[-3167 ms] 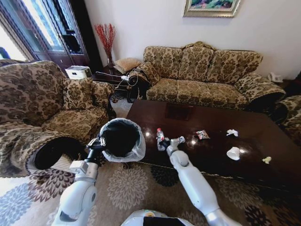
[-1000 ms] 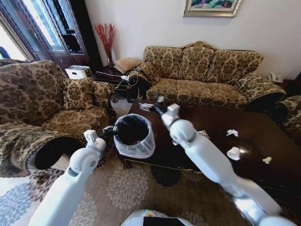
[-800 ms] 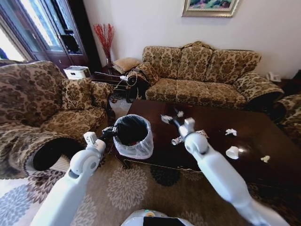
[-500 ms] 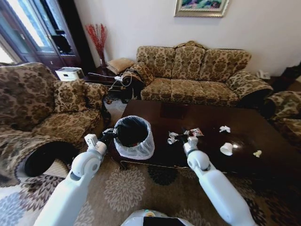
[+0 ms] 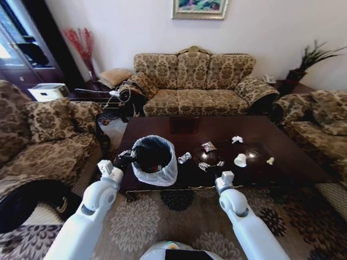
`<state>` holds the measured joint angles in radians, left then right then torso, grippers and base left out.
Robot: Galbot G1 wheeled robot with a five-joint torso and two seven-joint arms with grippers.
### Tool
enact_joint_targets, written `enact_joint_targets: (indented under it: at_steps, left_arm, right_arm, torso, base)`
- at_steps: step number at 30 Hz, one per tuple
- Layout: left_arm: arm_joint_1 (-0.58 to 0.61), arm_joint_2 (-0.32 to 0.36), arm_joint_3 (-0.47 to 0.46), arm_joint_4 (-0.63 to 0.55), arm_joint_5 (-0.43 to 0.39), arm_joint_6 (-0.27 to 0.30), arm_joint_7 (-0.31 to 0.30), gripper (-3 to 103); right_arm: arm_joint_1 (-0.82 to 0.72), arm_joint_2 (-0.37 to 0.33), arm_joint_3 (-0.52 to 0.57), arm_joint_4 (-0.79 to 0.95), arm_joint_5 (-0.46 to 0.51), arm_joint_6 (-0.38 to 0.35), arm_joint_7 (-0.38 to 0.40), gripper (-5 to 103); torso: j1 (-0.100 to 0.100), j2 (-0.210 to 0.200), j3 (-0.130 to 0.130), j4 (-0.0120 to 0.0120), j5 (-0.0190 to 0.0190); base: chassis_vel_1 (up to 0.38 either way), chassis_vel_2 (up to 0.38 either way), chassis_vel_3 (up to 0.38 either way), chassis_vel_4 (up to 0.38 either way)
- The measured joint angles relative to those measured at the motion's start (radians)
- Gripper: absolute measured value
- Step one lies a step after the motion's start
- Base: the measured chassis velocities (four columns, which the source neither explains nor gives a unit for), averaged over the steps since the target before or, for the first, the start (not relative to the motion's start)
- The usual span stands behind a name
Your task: Move to the front of the table and place the trash on the table into the trash bin.
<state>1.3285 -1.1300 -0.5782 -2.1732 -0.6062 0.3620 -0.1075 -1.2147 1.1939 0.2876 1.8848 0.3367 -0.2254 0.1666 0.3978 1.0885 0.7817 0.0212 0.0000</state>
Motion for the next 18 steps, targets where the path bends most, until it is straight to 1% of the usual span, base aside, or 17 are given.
enact_joint_targets:
  at_steps: [3, 6, 12, 15, 18]
  left_arm:
    - [0.006, 0.0, -0.009, -0.005, 0.003, -0.006, 0.0, 3]
    - [0.011, -0.001, -0.013, -0.008, 0.005, -0.011, 0.001, 3]
    - [0.011, -0.006, -0.015, -0.013, 0.006, -0.012, 0.001, 3]
    - [0.006, -0.018, -0.01, -0.013, 0.012, -0.012, -0.001, 3]
    - [0.004, -0.029, -0.005, -0.01, 0.029, -0.017, -0.003, 3]
  right_arm:
    - [0.012, 0.002, -0.015, -0.006, -0.003, -0.002, 0.0, 100]
    - [0.024, 0.004, -0.032, -0.016, -0.004, -0.007, 0.0, 100]
    - [0.041, 0.001, -0.051, -0.035, -0.005, -0.018, -0.006, 100]
    - [0.054, -0.005, -0.061, -0.056, -0.005, -0.022, -0.028, 100]
    - [0.066, -0.011, -0.073, -0.082, -0.005, -0.023, -0.06, 100]
  torso:
    - [0.0, 0.0, 0.0, 0.0003, -0.0002]
    - [0.0, 0.0, 0.0, -0.0002, -0.0002]
    - [0.0, 0.0, 0.0, -0.0007, -0.0002]
    - [0.001, 0.0, 0.0, -0.0004, 0.0002]
    - [0.001, 0.0, 0.0, -0.0009, -0.0003]
  base:
    - [0.0, 0.0, 0.0, 0.0]
    - [-0.084, 0.079, 0.088, -0.101]
    - [-0.162, 0.168, 0.151, -0.159]
    - [-0.198, 0.207, 0.228, -0.193]
    - [-0.174, 0.188, 0.187, -0.167]
